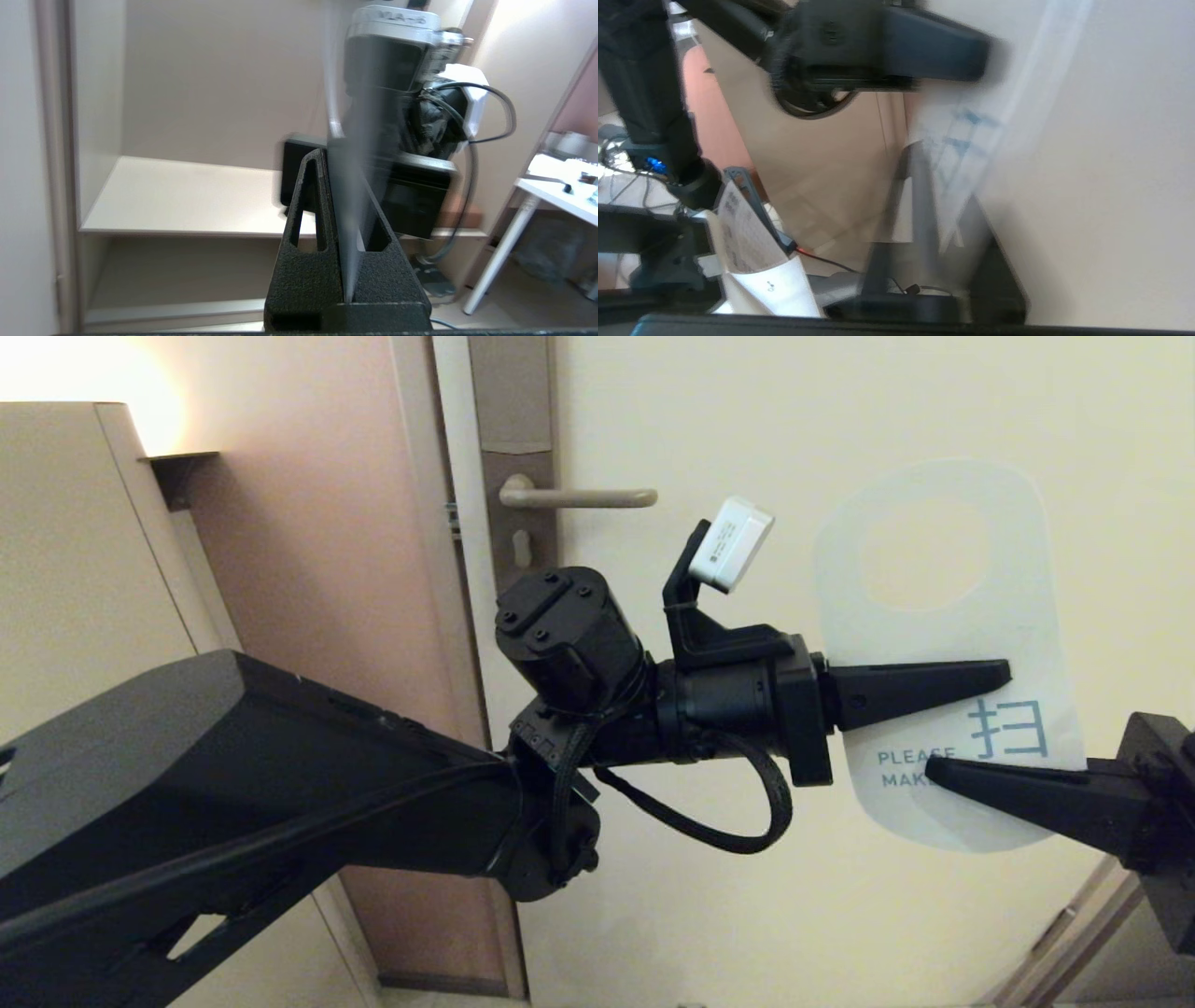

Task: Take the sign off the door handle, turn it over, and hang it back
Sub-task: Hand it to the other hand

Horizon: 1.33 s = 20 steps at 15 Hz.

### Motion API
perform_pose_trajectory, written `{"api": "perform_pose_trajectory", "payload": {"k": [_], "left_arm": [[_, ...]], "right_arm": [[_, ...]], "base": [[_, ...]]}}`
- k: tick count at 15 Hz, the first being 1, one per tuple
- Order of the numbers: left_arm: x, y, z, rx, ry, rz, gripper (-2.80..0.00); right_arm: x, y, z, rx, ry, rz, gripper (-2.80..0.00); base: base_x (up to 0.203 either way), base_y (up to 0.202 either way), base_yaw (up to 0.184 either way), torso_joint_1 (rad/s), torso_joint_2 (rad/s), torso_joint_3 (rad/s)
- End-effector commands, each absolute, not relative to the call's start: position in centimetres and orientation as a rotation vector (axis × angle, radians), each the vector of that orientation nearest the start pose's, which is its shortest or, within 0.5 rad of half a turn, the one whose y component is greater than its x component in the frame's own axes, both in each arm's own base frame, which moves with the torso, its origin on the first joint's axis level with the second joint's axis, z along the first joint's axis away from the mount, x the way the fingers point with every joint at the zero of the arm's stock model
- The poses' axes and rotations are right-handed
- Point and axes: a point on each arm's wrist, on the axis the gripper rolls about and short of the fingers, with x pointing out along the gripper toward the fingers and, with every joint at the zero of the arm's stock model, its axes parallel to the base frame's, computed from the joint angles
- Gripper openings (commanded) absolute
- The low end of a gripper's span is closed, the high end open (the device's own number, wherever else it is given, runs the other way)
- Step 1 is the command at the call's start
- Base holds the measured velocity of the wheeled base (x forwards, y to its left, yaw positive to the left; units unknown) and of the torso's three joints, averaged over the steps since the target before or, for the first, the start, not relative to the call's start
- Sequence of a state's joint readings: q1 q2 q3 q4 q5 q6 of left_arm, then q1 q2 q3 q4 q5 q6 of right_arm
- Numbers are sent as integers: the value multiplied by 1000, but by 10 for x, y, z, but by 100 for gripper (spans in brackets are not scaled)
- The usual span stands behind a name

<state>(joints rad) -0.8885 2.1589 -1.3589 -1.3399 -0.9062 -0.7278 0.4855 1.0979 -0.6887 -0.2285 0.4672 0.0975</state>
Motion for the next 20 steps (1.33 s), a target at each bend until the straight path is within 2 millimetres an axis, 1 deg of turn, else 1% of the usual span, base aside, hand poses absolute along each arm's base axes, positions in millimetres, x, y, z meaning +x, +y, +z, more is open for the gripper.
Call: {"api": "perform_pose_trajectory", "payload": {"k": [1,2,11,12,13,16,20], "left_arm": [[252,-339,224,-499,48,-1886,-280],[250,-340,223,-500,49,-1890,-280],[250,-339,222,-500,37,-1888,-280],[250,-340,222,-499,34,-1888,-225],[250,-340,222,-500,36,-1890,0],[252,-337,221,-501,44,-1884,0],[254,-329,220,-501,0,-1882,0]], "right_arm": [[130,80,249,89,232,947,-280],[130,81,249,89,232,948,-280],[131,81,249,87,234,948,-280],[131,81,249,88,236,947,-280],[132,81,248,88,237,946,-280],[133,82,247,87,244,947,-280],[133,82,247,86,243,947,-280]], "base": [[0,0,0,0,0,0],[0,0,0,0,0,0],[0,0,0,0,0,0],[0,0,0,0,0,0],[0,0,0,0,0,0],[0,0,0,0,0,0],[0,0,0,0,0,0]]}}
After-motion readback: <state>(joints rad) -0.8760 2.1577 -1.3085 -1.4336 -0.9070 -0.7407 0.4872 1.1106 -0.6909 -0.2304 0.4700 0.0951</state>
